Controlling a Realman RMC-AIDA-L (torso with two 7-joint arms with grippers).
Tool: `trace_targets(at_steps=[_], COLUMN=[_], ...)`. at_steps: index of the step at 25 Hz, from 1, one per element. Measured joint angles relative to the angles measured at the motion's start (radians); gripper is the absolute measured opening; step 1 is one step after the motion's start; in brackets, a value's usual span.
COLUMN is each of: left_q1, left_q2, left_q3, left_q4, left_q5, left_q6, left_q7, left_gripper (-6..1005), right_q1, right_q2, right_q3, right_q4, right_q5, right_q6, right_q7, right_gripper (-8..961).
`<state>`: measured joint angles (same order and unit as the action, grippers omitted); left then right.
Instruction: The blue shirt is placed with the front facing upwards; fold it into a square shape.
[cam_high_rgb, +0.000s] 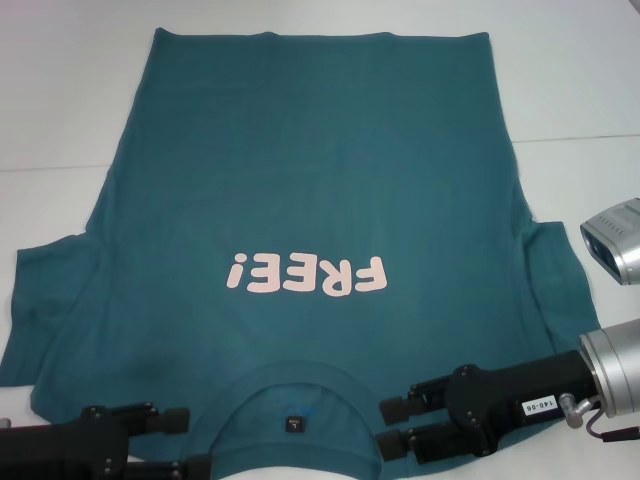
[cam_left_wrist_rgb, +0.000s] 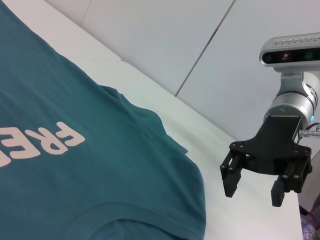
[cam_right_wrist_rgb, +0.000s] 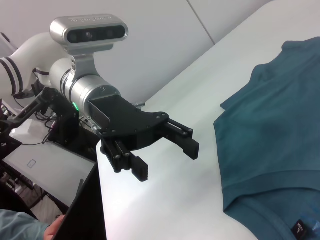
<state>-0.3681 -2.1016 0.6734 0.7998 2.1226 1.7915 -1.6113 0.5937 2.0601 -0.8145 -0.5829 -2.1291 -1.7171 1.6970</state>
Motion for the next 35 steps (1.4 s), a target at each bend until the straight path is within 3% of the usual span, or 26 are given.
trace_targets(at_steps=[17, 23, 27, 31, 32, 35], left_q1=[0.0, -0.059, -0.098, -0.127, -0.138, -0.153], left_q2=[0.0, 0.034, 0.042, 0.062, 0.081, 0.109], left_q3=[0.001, -0.129, -0.228, -0.31, -0.315, -0.312], left_q4=[0.003, -0.012, -0.011, -0.037, -0.065, -0.126], left_q5=[0.003, -0.008, -0.01, -0.022, -0.022, -0.021], left_q6=[0.006, 0.013, 0.003, -0.089, -0.172, -0.284], left_q7=[-0.023, -0.306, -0.521, -0.68, -0.735, -0.774], left_gripper=[842, 841, 841, 841, 842, 842], right_q1=[-0.002, 0.002, 0.005, 0.008, 0.009, 0.011], right_q2=[0.0, -0.004, -0.004, -0.006, -0.008, -0.013], right_q3=[-0.002, 0.026, 0.093, 0.128, 0.132, 0.141], right_q4=[0.0, -0.015, -0.059, -0.076, -0.077, -0.077], right_q5=[0.0, 0.007, 0.012, 0.036, 0.042, 0.049], right_q6=[-0.003, 0.015, 0.018, 0.022, 0.028, 0.077], right_q7=[0.003, 0.099, 0.194, 0.264, 0.283, 0.369], right_gripper=[598, 600, 600, 601, 601, 602])
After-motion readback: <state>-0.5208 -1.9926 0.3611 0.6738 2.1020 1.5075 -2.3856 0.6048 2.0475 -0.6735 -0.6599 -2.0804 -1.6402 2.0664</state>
